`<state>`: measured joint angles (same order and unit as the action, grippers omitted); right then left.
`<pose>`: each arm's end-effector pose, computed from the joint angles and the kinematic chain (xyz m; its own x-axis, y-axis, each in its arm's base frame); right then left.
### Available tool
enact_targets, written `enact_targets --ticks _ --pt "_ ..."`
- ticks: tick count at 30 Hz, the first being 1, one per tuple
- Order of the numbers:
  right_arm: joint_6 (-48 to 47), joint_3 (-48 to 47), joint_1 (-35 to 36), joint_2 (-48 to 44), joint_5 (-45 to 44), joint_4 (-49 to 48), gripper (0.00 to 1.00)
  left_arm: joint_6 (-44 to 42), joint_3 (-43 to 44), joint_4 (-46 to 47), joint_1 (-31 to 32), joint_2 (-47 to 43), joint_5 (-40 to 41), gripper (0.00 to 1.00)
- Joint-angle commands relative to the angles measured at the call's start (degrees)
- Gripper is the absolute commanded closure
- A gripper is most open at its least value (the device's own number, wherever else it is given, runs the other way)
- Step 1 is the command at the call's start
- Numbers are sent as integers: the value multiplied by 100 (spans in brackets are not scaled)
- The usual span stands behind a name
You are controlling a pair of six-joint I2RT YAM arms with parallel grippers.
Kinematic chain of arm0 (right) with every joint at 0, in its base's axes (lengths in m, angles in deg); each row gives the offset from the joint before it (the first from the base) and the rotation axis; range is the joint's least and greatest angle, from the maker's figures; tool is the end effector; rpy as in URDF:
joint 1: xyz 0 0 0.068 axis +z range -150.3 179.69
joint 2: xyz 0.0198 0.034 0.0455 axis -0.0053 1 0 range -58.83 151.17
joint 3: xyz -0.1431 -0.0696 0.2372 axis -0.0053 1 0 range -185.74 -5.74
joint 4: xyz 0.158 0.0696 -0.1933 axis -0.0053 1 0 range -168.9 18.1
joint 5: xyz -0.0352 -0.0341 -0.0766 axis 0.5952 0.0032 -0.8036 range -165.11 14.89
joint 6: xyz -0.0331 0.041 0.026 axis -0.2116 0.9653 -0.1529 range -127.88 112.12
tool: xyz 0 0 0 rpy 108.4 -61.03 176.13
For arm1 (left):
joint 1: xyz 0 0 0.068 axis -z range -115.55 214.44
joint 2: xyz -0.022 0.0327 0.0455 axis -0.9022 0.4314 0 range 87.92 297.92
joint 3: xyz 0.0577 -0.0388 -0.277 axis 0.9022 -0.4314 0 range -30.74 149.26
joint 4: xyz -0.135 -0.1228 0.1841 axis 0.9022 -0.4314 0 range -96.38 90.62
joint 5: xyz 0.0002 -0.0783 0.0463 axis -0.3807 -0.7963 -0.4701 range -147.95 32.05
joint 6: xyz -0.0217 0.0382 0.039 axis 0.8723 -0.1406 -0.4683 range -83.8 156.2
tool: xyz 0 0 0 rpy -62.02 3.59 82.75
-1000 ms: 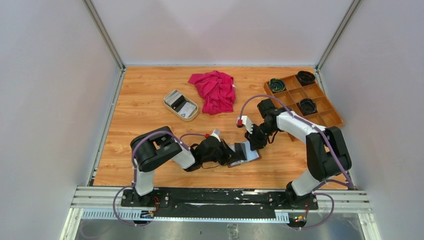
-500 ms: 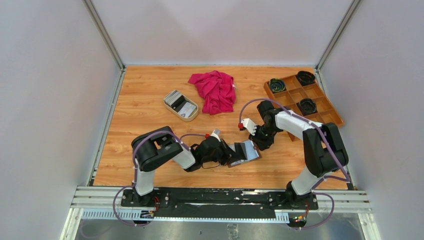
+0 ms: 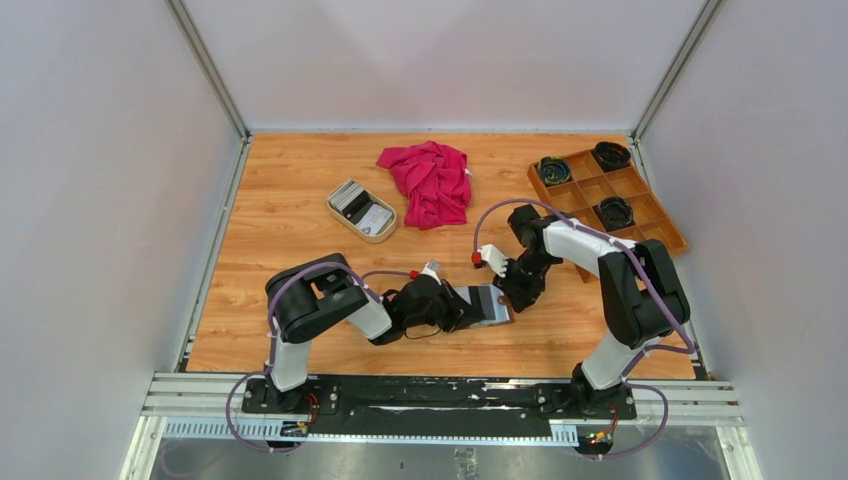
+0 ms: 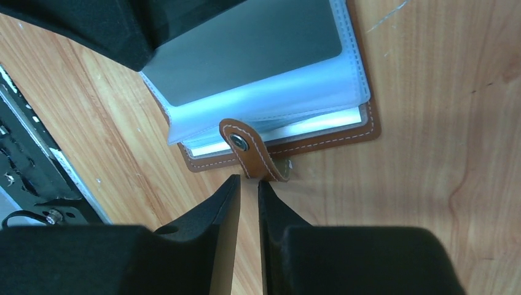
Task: Put the credit cards into the card holder
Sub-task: Insert the credit card into the card holder.
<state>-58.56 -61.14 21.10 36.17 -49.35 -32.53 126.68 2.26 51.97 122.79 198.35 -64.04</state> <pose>0.2514 0.1183 0.1692 -0.3123 -0.8707 -0.3799 -0.9447 0.2426 0.2205 0.1707 -0.2856 0.0984 -0.8945 -0.4438 0.0540 -0.2381 0.3707 -0.8977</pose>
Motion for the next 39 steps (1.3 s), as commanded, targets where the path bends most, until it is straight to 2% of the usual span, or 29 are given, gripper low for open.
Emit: enact_targets --ticks 1,4,7,9,22,28,34,37,39 --pt "0 -58 139 181 199 232 80 -20 -101 -213 70 127 250 93" --pt "98 -70 116 176 92 181 79 -52 -225 -218 67 42 274 89" --pt "145 -84 68 173 33 154 79 -93 -346 -222 60 -41 270 78" --pt "169 -93 41 155 9 151 79 -144 -399 -232 48 -90 274 74" --pt "207 -190 -325 -430 233 109 72 -540 -400 -424 -88 -166 81 65" --pt "342 -394 -376 -895 1130 93 70 -757 -363 -424 -113 -177 -6 62" --pt "1235 -715 -346 -688 2694 -255 71 -894 -367 -417 -139 -176 -84 60" --pt "1972 -808 -229 -353 2835 -815 74 -942 -392 -417 -140 -208 -70 60" --pt "2464 -871 -55 -68 2580 -1143 76 -953 -426 -416 -139 -236 -54 60"
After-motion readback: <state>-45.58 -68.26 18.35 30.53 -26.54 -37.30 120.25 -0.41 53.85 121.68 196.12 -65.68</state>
